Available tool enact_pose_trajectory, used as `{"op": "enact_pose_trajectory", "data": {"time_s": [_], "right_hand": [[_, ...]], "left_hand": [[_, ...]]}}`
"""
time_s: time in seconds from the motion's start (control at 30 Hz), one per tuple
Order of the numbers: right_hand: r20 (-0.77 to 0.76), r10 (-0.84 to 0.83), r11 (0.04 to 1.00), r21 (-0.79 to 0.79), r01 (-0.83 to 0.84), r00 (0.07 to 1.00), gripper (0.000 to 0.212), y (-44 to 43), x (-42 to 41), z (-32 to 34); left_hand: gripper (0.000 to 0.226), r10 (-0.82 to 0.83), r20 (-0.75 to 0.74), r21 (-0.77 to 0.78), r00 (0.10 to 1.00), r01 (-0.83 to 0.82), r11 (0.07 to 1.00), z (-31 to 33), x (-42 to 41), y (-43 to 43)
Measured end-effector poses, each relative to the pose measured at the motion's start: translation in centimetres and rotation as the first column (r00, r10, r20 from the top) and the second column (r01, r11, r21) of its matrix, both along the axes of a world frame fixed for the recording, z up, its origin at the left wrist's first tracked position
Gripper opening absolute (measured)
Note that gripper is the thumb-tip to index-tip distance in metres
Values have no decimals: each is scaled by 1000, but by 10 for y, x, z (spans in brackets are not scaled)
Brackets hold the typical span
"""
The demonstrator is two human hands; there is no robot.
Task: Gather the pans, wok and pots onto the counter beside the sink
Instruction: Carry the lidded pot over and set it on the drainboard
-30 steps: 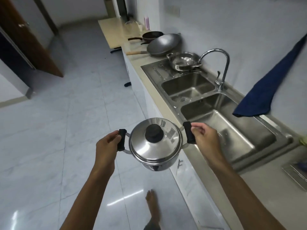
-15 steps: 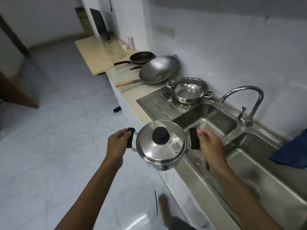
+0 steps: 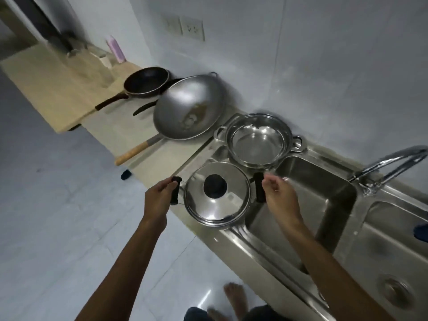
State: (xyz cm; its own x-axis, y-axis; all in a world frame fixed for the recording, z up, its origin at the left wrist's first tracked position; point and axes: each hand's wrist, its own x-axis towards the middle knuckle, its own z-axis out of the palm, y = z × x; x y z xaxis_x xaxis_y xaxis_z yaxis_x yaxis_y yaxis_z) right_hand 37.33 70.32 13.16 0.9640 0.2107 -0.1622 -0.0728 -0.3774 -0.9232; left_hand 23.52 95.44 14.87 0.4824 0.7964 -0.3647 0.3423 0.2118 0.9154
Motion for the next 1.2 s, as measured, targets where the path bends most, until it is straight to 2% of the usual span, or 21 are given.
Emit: {"op": "enact_pose_trajectory", "data": {"time_s": [0.13,0.23,0.3,0.4,0.6,0.8,1.2], "right_hand": [[-39,-88,995,-50,86,995,26,35,13,-15],[-5,-198,978,-69,197,980,24,58,17,-26],[-2,-244,966,-91,242,970,25,72,18,-30],[-17,-328,940,-110,324,945,27,92,17,-40],[-1,-398,908,-147,394,917,33,120,15,-49],[-12,-470,880,-88,468,882,35,130,12,-55],[7,-526,844,-121,523,851,35,140,8,-60]], "left_hand": [[17,-102,-37,-10,994,102,995,-13,50,52],[18,-186,-29,-36,982,185,982,-24,79,84],[34,-295,-26,-43,955,293,955,-31,95,102],[40,-434,-35,-62,900,432,900,-38,117,130],[44,-493,-6,-109,870,490,865,-53,139,159],[46,-539,56,-150,840,541,828,-64,153,170],[47,-611,49,-93,790,613,785,-76,159,183]]}}
